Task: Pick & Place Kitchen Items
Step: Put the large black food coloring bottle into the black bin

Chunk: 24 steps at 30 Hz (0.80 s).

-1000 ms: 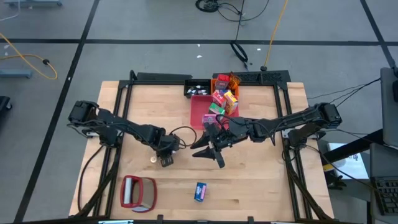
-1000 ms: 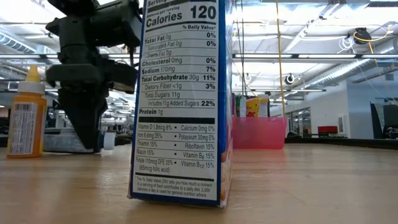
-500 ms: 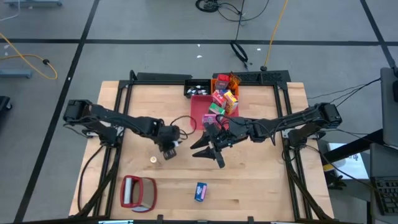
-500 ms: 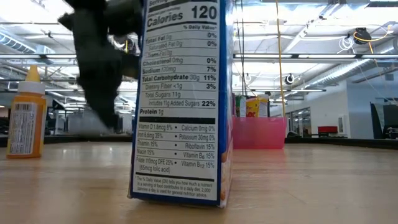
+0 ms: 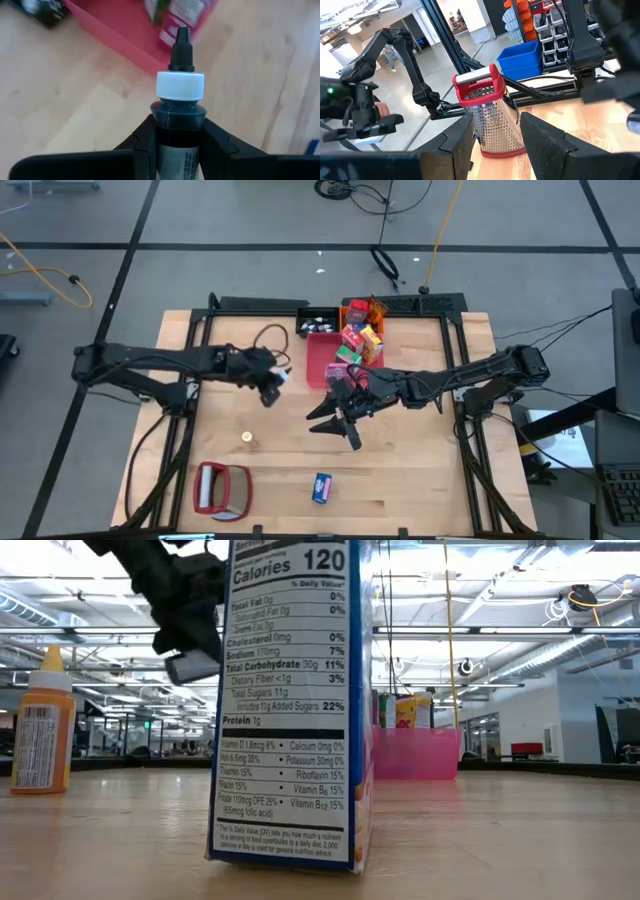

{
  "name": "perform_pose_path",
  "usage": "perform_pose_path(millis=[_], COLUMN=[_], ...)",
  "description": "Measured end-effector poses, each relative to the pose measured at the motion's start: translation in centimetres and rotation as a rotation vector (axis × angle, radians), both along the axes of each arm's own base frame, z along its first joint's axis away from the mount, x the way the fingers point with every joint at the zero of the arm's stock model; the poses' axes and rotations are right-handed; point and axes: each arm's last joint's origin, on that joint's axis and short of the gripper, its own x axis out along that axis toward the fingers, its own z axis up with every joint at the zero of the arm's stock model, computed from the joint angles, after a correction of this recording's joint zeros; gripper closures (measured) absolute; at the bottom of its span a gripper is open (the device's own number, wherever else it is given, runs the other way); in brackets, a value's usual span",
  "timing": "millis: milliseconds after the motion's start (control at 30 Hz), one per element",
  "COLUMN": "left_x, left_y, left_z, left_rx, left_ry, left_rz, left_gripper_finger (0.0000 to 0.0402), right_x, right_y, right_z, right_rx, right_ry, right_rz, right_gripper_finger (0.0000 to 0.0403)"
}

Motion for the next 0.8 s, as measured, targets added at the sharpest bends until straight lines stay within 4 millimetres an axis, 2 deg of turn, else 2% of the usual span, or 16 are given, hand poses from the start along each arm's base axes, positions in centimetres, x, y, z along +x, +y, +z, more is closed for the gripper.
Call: perform_pose_path(millis=[167,400,667,800], left_x=[-1.0,-1.1,-1.0,-1.2], left_y=[1.1,2.5,4.6,5.5], left_z=[2.0,4.6,6.1,6.4], left_rx=[0.035,0.165,0.275,0.292], left_ry=[-0.132,-0.347,-0.488,-0.505], left_rz=[0.063,0.152,0.219,0.261], left_gripper_finger=[0.0309,0.0309,0.0309,0.0309], right_x=[0.0,0.0,0.0,0.0], right_y=[0.0,0.0,0.0,0.0], right_z=[0.0,0.1,0.1,0.1], right_rx=[0.000,0.001,0.001,0.001], right_ry=[-0.003,-0.006,-0.006,-0.007], right_rz=[0.000,0.000,-0.002,-0.003], right_gripper_finger=[0.0248,0.0248,0.0248,0.0248])
